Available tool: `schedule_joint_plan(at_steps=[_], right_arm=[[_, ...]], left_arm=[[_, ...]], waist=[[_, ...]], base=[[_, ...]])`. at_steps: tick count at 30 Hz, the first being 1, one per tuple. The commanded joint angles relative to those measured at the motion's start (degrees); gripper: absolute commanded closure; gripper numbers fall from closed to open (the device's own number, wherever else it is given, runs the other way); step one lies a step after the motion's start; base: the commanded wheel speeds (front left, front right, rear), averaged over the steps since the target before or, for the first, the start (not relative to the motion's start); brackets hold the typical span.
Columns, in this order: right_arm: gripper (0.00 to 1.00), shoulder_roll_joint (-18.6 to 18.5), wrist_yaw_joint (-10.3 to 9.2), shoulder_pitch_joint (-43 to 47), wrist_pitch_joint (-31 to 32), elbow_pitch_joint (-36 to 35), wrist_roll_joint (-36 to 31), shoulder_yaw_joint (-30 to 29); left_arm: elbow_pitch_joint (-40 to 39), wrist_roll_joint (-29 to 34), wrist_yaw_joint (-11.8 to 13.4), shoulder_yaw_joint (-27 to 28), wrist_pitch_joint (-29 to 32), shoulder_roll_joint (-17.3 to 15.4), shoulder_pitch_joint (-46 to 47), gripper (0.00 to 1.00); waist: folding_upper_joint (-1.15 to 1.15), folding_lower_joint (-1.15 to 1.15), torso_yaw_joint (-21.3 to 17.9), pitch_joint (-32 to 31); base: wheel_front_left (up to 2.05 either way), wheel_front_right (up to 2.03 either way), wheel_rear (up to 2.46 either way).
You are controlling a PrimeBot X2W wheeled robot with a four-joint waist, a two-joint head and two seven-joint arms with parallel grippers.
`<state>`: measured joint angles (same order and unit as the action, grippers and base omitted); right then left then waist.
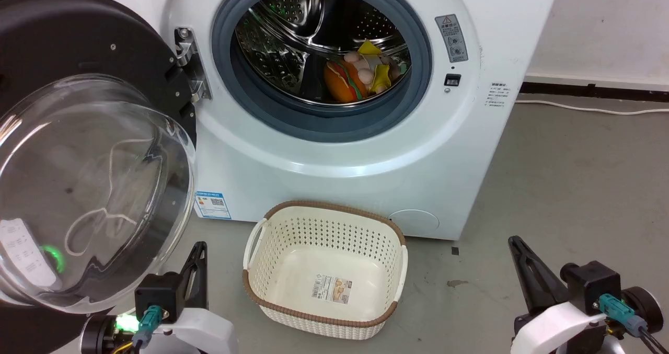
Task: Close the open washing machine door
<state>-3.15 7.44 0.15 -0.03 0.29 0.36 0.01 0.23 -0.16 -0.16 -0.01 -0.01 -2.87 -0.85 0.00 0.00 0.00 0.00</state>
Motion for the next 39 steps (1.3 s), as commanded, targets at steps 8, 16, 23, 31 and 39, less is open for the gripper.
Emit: schedule_joint_plan(at_steps=[8,16,23,31,39], right_arm=[[1.0,0.27,0.05,-0.15,0.03,-0.29,-0.36,-0.01],[0.0,-0.01,0.0,0.02,-0.22,0.05,0.4,-0.02],[0.0,0.01,0.0,0.0,-1.06,0.08,1.26,-0.25],[0.0,0.03,0.01,0.07,-2.26,0.12,1.25,-0.2],[0.0,0.05,0.01,0.28,-3.21,0.22,1.68,0.22]], left_arm=[[-0.23,0.16,0.16,0.01,0.01,0.0,0.85,1.0],[0.03,-0.11,-0.04,-0.03,-0.23,0.0,-0.04,0.0],[-0.13,-0.47,-0.15,-0.03,-1.07,0.0,-0.06,0.0],[-0.33,-0.94,-0.36,0.09,-2.27,0.0,-0.14,0.0],[-0.43,-1.23,-0.54,0.27,-3.23,0.0,-0.41,0.0]], waist=[[0.0,0.0,0.0,0.0],[0.0,0.0,-0.01,0.01],[0.0,0.0,0.2,0.05],[0.0,0.0,1.82,0.04],[0.0,0.0,4.38,-0.27]], base=[[0.0,0.0,0.0],[0.0,0.0,0.0],[0.0,0.0,0.0],[0.0,0.0,0.0],[0.0,0.0,0.0]])
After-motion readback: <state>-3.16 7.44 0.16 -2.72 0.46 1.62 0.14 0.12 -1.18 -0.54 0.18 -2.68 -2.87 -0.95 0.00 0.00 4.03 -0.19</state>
